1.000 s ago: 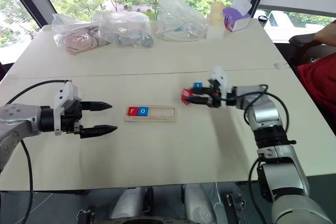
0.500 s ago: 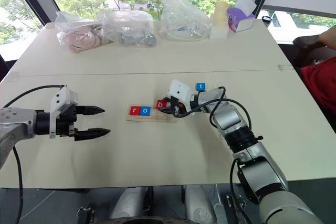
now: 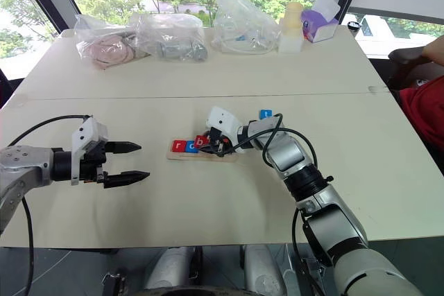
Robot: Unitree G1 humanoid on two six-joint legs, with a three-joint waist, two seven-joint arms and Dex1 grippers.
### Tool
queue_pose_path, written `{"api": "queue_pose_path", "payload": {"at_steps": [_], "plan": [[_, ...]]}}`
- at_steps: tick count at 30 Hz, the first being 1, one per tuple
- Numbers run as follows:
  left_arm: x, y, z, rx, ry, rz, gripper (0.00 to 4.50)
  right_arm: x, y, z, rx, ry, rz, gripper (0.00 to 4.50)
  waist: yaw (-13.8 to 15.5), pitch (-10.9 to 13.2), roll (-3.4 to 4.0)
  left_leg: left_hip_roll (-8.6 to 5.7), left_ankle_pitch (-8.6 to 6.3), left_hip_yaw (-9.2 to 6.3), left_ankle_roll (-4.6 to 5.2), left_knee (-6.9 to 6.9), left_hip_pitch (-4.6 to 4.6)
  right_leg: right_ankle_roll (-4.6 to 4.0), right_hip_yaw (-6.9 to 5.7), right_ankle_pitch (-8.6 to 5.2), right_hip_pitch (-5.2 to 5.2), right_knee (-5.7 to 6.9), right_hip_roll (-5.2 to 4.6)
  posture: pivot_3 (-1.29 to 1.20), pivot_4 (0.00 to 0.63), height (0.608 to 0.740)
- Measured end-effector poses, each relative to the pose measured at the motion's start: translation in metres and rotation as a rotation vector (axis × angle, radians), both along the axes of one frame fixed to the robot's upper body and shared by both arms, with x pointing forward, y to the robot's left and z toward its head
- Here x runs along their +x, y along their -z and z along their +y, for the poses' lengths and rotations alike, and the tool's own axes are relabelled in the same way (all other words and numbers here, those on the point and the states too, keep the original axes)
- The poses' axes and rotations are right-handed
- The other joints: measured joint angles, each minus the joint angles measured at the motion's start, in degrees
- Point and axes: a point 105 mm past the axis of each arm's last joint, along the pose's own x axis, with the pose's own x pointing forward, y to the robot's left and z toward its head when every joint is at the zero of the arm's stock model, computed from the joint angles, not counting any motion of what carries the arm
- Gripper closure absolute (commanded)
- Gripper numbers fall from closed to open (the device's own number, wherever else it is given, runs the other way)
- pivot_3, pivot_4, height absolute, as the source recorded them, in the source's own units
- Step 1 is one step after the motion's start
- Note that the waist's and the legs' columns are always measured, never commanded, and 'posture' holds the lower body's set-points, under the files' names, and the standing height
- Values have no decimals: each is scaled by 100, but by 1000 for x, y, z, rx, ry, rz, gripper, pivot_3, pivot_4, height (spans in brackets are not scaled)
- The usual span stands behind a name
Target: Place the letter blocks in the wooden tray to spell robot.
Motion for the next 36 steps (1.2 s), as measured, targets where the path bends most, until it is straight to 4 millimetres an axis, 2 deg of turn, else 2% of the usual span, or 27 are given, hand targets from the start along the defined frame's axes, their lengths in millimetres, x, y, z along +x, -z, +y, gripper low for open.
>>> {"api": "queue_pose_path", "payload": {"at_steps": [19, 25, 26, 36], "plan": [[2, 2, -3, 7, -2, -9, 0, -3, 11, 4, -8, -26, 35, 3347, -3, 0, 0, 0, 0, 0, 0, 0, 0, 0, 0, 0, 0, 0, 1, 0, 150, 735], [2, 3, -3, 6, -7, -8, 0, -1, 16, 3, -20, -18, 34, 394, -1, 0, 0, 0, 0, 0, 0, 0, 0, 0, 0, 0, 0, 0, 1, 0, 150, 735], [2, 3, -3, 6, -9, -9, 0, 0, 17, 2, -21, -12, 33, 43, -2, 0, 0, 0, 0, 0, 0, 0, 0, 0, 0, 0, 0, 0, 1, 0, 150, 735], [3, 5, -4, -2, -16, -12, 0, 4, 14, 3, -10, 7, 18, 43, -3, 0, 0, 0, 0, 0, 0, 0, 0, 0, 0, 0, 0, 0, 1, 0, 150, 735]]}}
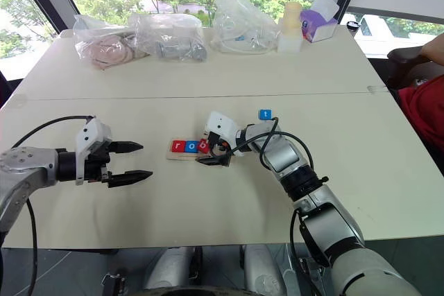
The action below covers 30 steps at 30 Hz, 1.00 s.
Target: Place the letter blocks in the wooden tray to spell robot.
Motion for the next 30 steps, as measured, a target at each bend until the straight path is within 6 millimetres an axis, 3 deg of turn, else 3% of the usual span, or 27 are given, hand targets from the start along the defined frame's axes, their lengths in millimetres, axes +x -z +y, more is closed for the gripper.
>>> {"api": "queue_pose_path", "payload": {"at_steps": [3, 5, 6, 10, 11, 22, 30], "plan": [[0, 2, -2, 5, 7, 7, 0, 1, -1, -1, 11, 14, 19, 43, 1, 0, 0, 0, 0, 0, 0, 0, 0, 0, 0, 0, 0, 0, 0, 0, 150, 735], [0, 4, -2, 13, 7, 7, 0, 1, 1, -1, 7, 20, 36, 565, 0, 0, 0, 0, 0, 0, 0, 0, 0, 0, 0, 0, 0, 0, 0, 0, 150, 735], [0, 4, -1, 15, 6, 6, 0, 0, 1, -2, 5, 22, 42, 873, 0, 0, 0, 0, 0, 0, 0, 0, 0, 0, 0, 0, 0, 0, 0, 0, 150, 735], [0, 3, -1, 20, 7, -1, 0, 0, 2, -2, 3, 26, 49, 3021, 0, 0, 0, 0, 0, 0, 0, 0, 0, 0, 0, 0, 0, 0, 0, 0, 150, 735], [0, 3, -1, 20, 9, -5, 0, 0, 2, -2, 3, 26, 49, 3366, 0, 0, 0, 0, 0, 0, 0, 0, 0, 0, 0, 0, 0, 0, 0, 0, 150, 735], [1, 3, -1, 22, 8, -11, 0, -2, -12, -6, 0, 5, 6, 3366, 2, 0, 0, 0, 0, 0, 0, 0, 0, 0, 0, 0, 0, -1, -1, 0, 150, 735], [2, 6, -3, 27, 8, -12, 0, -3, -9, -7, -38, 1, -11, 3366, -1, 0, 0, 0, 0, 0, 0, 0, 0, 0, 0, 0, 0, 0, 0, 0, 150, 735]]}}
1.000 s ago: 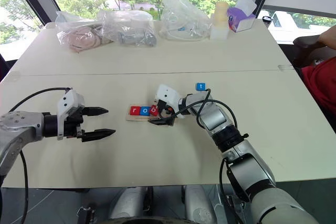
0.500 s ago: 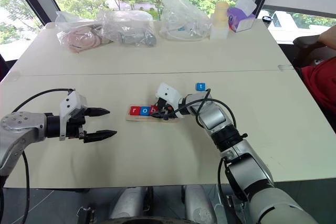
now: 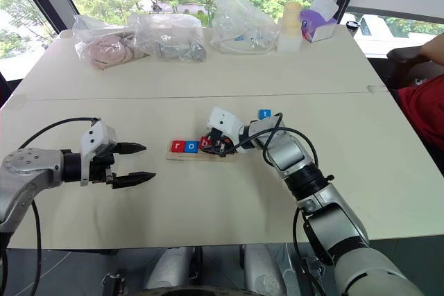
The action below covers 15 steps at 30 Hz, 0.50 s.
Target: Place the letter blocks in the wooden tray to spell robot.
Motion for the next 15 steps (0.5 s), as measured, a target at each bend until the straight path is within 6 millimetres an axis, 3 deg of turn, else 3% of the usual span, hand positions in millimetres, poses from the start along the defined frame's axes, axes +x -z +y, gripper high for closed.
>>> {"api": "queue_pose_path", "payload": {"at_steps": [8, 14, 15], "plan": [[1, 0, 1, 11, -3, -13, 0, -3, 2, 5, -6, -16, 4, 3366, 3, 0, 0, 0, 0, 0, 0, 0, 0, 0, 0, 0, 0, 0, -1, 0, 150, 735], [1, 1, 1, 14, -8, -15, 0, -3, 6, 8, -11, -28, -5, 380, 1, 0, 0, 0, 0, 0, 0, 0, 0, 0, 0, 0, 0, 0, -1, 0, 150, 735], [1, 1, 1, 14, -9, -16, 0, -2, 6, 8, -10, -22, -7, 50, 2, 0, 0, 0, 0, 0, 0, 0, 0, 0, 0, 0, 0, 0, -1, 0, 150, 735]]}}
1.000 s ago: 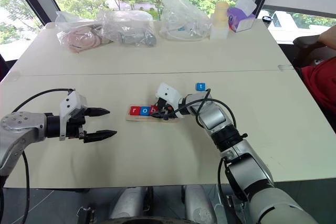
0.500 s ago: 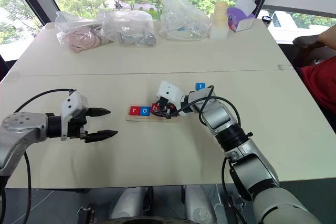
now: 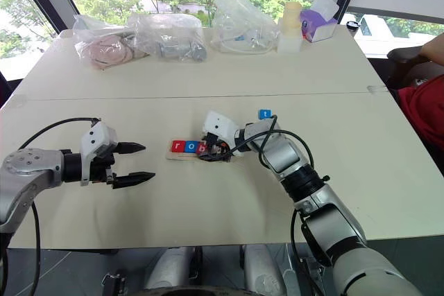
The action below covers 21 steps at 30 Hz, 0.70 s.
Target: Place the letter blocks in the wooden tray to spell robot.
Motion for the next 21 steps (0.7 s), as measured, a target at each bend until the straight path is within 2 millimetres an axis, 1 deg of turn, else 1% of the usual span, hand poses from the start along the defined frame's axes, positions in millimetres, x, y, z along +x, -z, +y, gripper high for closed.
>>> {"api": "queue_pose_path", "payload": {"at_steps": [3, 5, 8, 10, 11, 13, 15, 18, 21], "plan": [[0, 0, 0, 1, -4, -1, 0, 2, -1, 1, 11, 12, -7, 50, 0, 0, 0, 0, 0, 0, 0, 0, 0, 0, 0, 0, 0, 0, 0, 0, 150, 735], [0, 0, 0, 2, -5, -2, 0, 5, -7, 0, 27, 28, -21, 50, 0, 0, 0, 0, 0, 0, 0, 0, 0, 0, 0, 0, 0, 0, 0, 0, 150, 735], [1, 0, 0, -2, -6, -3, 0, 16, -26, -8, 90, 90, -49, 50, 2, 0, 0, 0, 0, 0, 0, 0, 0, 0, 0, 0, 0, 0, -1, 0, 150, 735], [0, 0, -2, -18, -5, -2, 0, 20, -41, -18, 125, 124, -82, 50, 13, 0, 0, -1, 0, -2, 0, -1, -2, 0, -1, 0, 0, -1, -4, 0, 150, 735], [0, 0, -3, -26, -3, -1, 0, 20, -47, -24, 134, 135, -100, 50, 22, 0, -1, -1, 0, -3, 0, -1, -2, 0, -2, 0, 1, -2, -4, 0, 150, 735], [0, 0, -4, -31, -2, 1, 0, 13, -53, -31, 158, 138, -115, 50, 23, -2, -3, -1, 0, -4, 0, -4, -3, 0, -2, 0, 2, -5, -5, 0, 150, 735], [0, -1, -4, -33, -1, 0, 0, -1, -48, -31, 172, 115, -106, 50, 16, -2, -3, 0, 0, -5, 0, -5, -2, 0, -2, 0, 1, -5, -4, 0, 150, 735], [1, -4, -5, -35, 3, -4, 0, -20, -31, -24, 163, 65, -79, 50, -10, -2, -3, 2, 0, -3, 0, -4, 3, 0, 0, 0, 1, -1, -1, 0, 150, 735], [3, -10, -8, -49, 15, -11, 0, -27, -18, -16, 148, 53, -86, 50, -3, -2, -3, 2, 1, -3, -1, 0, 3, -1, 1, 0, 2, 0, 6, 0, 150, 735]]}}
